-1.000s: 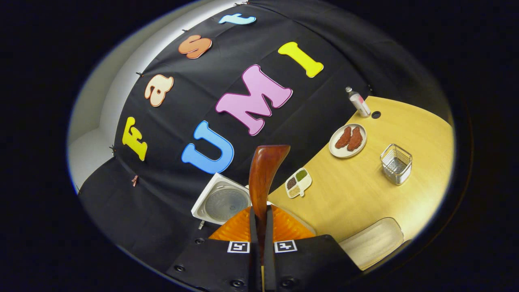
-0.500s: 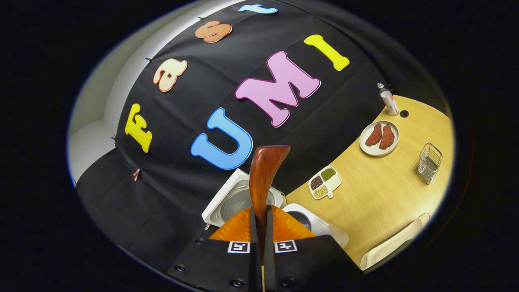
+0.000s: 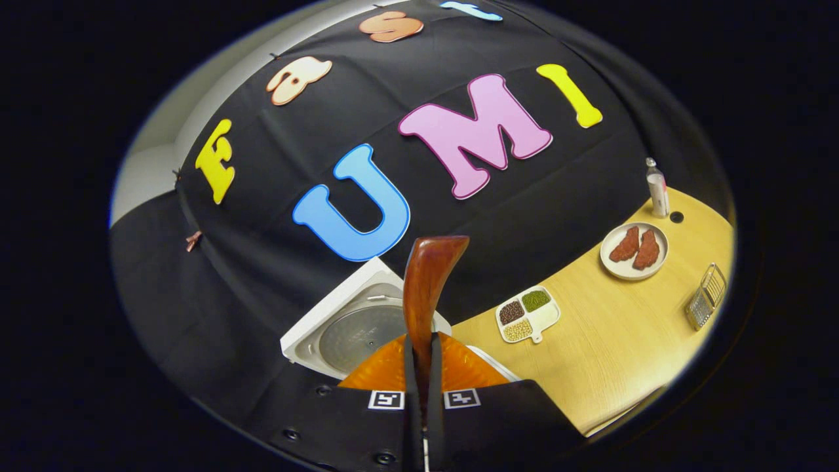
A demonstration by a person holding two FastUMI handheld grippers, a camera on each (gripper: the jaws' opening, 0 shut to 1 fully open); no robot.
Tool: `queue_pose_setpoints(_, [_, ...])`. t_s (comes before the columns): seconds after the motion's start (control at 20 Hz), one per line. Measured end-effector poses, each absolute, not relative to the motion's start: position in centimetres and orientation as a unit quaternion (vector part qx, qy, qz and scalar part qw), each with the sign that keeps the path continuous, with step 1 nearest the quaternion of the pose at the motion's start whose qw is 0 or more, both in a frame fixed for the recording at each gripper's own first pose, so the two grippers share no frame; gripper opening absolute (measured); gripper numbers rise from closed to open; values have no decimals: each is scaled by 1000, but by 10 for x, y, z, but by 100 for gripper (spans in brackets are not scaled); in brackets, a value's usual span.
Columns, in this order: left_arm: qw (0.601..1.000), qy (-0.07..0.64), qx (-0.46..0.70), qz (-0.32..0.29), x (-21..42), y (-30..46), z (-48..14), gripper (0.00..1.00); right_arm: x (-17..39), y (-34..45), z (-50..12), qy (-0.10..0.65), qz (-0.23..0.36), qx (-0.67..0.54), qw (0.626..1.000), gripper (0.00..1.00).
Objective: Close the left gripper, press the button to open the rice cooker; take a wooden spoon from the chopstick holder with the right hand, scoop a spoonful of rice and pour it into the rice cooker, then put the wooden spoon back into the chopstick holder.
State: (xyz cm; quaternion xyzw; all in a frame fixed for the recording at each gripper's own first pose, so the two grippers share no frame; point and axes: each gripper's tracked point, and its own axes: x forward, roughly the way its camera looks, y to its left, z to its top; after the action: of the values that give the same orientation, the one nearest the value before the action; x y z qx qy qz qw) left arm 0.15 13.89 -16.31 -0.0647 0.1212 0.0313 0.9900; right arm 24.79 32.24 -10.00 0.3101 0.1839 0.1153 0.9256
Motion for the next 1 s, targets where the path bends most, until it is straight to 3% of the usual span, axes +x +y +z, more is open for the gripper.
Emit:
queue_pose_setpoints(0.35, [991, 118, -56, 34, -2, 149, -166, 94, 269, 359, -150, 190, 140, 189, 953, 7])
queue_pose_setpoints(0.55, [991, 117, -59, 38, -3, 155, -168, 94, 269, 370, -148, 173, 157, 142, 962, 7])
queue_pose_setpoints(0.6, [990, 118, -61, 38, -3, 155, -170, 94, 269, 372, -149, 170, 161, 135, 963, 12])
queue_pose_setpoints(0.65, [990, 121, -61, 39, -3, 156, -172, 89, 268, 373, -149, 168, 165, 130, 963, 7])
queue_pose_setpoints(0.7, [990, 121, -61, 40, -3, 157, -173, 94, 269, 374, -148, 165, 167, 123, 964, 7])
queue_pose_setpoints(1.0, [990, 124, -64, 38, -2, 155, -175, 94, 267, 380, -146, 137, 196, 52, 970, 7])
